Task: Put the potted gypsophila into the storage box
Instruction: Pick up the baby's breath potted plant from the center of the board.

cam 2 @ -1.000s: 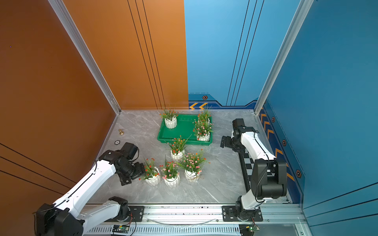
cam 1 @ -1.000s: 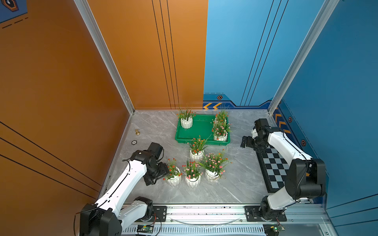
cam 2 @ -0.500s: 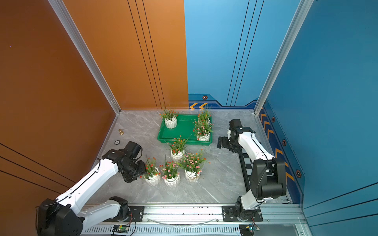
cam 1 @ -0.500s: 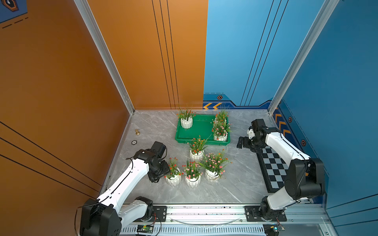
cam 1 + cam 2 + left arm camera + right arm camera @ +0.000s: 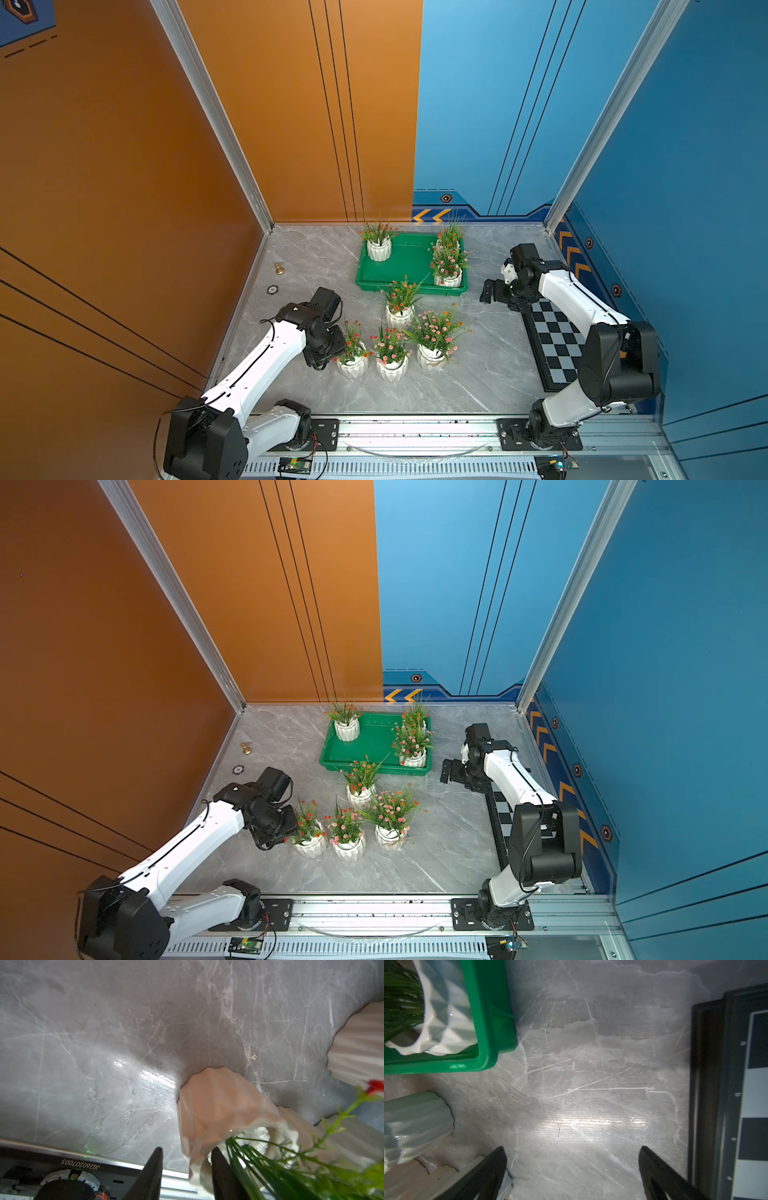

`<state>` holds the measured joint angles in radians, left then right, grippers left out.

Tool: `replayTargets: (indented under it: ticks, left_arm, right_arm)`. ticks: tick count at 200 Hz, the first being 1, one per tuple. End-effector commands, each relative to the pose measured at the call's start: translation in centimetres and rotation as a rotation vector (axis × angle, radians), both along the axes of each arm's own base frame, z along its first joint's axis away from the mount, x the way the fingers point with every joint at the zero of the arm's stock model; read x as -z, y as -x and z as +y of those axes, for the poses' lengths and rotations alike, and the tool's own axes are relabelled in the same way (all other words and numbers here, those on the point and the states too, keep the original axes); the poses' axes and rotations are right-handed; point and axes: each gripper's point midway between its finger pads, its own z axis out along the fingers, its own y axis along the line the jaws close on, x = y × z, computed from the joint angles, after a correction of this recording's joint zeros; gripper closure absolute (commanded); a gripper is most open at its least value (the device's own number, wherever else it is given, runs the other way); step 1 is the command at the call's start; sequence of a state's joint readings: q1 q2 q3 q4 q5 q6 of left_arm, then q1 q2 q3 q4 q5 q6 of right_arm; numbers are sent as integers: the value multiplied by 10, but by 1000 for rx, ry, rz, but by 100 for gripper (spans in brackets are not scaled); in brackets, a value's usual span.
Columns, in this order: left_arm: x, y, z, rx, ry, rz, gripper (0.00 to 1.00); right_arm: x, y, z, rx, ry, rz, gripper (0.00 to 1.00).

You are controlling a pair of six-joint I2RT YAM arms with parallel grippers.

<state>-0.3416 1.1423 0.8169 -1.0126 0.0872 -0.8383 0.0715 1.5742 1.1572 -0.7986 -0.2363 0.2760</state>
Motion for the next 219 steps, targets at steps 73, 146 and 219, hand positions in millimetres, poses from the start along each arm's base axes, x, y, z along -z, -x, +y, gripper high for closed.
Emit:
replayTargets:
  ticks: [73,146,219]
  left_arm:
    - [6,5,1,10,-23,14,71]
    - [9,8,0,14,-30,18,86]
    - [4,3,-2,23,-28,-1,100]
  right_arm:
    - [-1,3,4,-28,-10,-24,0]
    - [4,6,2,-20,-5,-19,0]
    - [5,7,0,-11,-8,-19,0]
